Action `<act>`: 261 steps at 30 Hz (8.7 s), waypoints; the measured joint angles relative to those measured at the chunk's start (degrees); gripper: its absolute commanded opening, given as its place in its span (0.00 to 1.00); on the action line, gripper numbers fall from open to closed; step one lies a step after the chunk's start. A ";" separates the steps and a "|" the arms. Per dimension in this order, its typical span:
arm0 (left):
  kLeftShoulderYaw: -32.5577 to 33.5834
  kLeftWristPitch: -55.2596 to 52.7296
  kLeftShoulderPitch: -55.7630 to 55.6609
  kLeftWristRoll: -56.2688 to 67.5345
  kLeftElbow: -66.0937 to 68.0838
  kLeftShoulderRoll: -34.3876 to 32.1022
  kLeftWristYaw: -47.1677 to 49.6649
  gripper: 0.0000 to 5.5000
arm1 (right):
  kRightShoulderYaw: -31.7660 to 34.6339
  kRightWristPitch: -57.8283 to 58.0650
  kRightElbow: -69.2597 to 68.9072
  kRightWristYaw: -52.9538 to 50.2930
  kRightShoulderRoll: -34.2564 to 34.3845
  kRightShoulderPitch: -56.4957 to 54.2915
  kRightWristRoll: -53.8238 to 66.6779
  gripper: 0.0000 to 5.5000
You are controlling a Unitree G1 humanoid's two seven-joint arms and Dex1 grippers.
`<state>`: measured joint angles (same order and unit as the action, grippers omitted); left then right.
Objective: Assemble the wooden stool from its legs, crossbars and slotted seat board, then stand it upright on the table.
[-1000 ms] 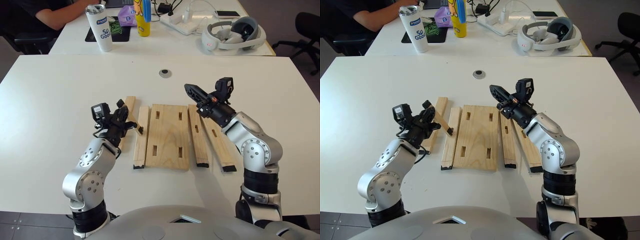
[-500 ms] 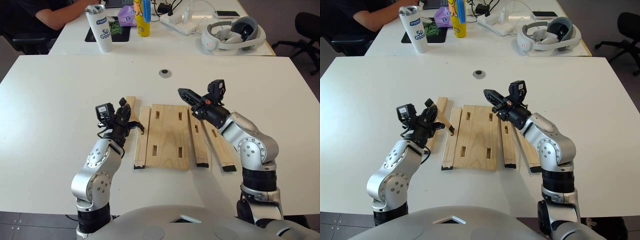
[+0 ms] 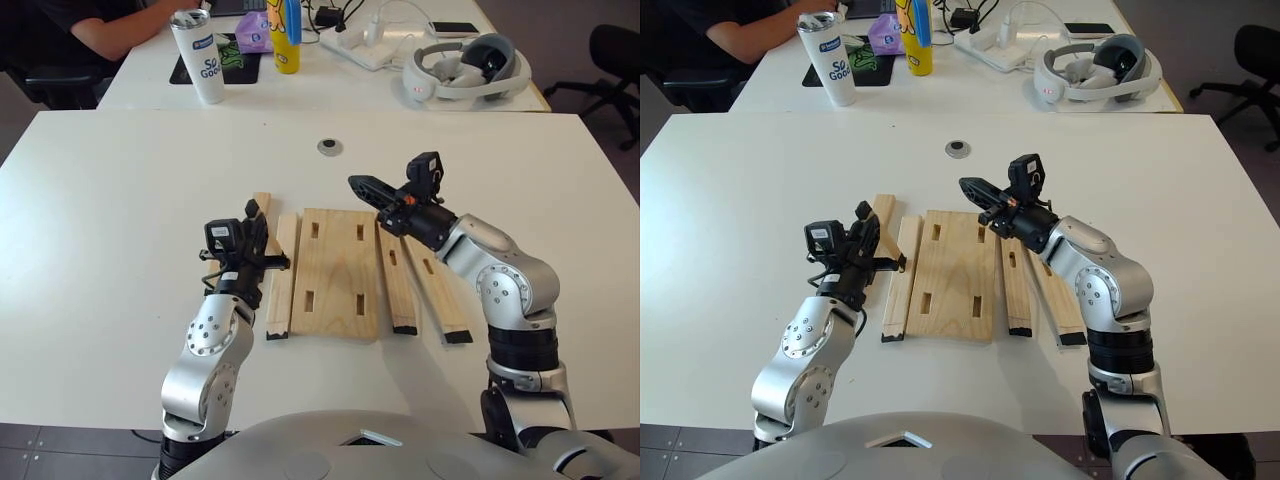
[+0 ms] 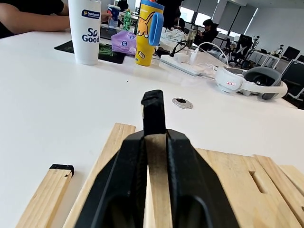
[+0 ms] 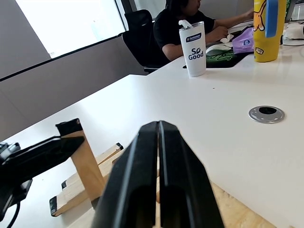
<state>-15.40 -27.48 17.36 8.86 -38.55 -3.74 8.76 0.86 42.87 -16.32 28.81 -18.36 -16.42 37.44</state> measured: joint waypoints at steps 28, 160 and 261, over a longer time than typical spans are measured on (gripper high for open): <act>-5.65 23.56 14.35 -16.36 5.12 -2.75 -2.69 0.08 | -2.54 0.33 1.76 2.72 -2.29 -3.16 -3.26 0.00; 9.08 -8.39 -23.42 -3.26 4.95 -11.53 -16.46 0.00 | -5.63 -14.45 3.02 -5.25 8.70 8.17 -12.25 0.00; 10.35 -47.08 -7.56 9.87 -2.45 -5.42 -5.60 0.60 | -8.06 -8.88 -2.47 -8.66 10.73 12.00 -14.02 0.00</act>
<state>-5.05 -74.56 9.80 18.72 -40.99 -9.16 3.16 -7.20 33.99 -18.78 20.15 -7.63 -4.42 23.41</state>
